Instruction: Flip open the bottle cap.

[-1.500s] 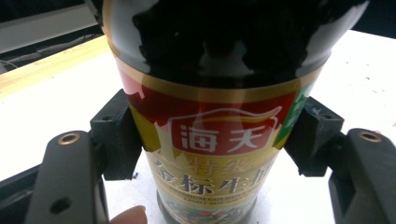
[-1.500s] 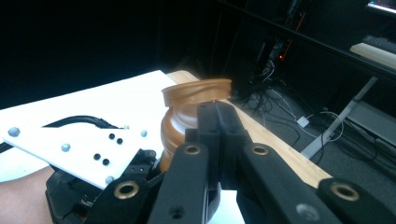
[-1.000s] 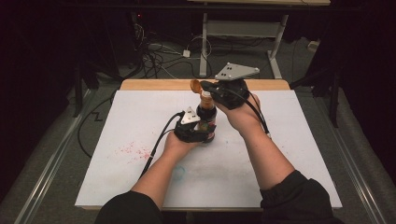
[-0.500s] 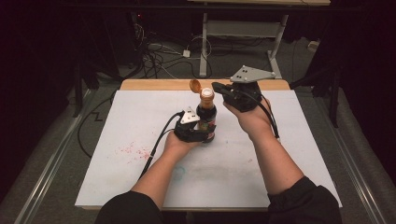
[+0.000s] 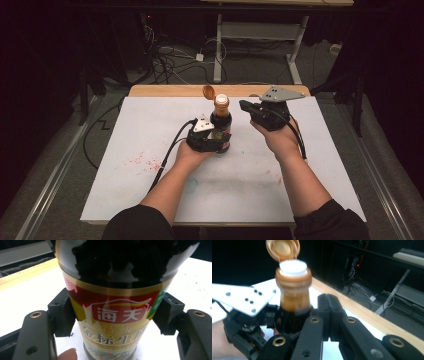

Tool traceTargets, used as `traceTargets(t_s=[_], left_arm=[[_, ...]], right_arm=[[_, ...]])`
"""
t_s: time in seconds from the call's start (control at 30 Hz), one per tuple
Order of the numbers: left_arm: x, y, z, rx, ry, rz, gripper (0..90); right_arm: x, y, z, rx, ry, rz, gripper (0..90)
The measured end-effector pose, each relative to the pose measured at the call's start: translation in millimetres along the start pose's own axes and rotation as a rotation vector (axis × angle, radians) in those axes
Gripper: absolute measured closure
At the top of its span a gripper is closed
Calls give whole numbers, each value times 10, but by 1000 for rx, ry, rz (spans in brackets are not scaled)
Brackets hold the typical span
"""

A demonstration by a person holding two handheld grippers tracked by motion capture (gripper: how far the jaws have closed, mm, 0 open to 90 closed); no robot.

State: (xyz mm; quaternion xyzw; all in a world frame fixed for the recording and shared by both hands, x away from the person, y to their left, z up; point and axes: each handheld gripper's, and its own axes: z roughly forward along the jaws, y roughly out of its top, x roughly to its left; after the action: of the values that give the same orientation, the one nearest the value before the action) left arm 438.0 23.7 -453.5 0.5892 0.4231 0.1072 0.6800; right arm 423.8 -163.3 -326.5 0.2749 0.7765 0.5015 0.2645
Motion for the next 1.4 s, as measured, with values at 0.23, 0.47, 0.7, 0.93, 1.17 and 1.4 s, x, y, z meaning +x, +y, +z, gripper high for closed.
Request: traceTargets(t_s=[0.23, 0.47, 0.7, 0.93, 1.17, 1.4], left_arm=[[-1, 2, 0, 0, 2, -2, 280], [-2, 5, 0, 2, 5, -5, 279], [-1, 9, -4, 3, 6, -10, 274], [102, -51, -59, 50, 22, -65, 165], [206, -153, -234, 72, 55, -67, 38], [285, -217, -504, 98, 80, -62, 0]], right_arm=[[-13, -250, 64, 26, -5, 21, 900], [-8, -552, 134, 61, -10, 49, 900], [5, -856, 199, 87, -12, 82, 695], [4, -1065, 191, 83, -29, 117, 368], [25, -1302, 163, 96, -26, 140, 193], [69, -1491, 71, 113, -53, 171, 40]])
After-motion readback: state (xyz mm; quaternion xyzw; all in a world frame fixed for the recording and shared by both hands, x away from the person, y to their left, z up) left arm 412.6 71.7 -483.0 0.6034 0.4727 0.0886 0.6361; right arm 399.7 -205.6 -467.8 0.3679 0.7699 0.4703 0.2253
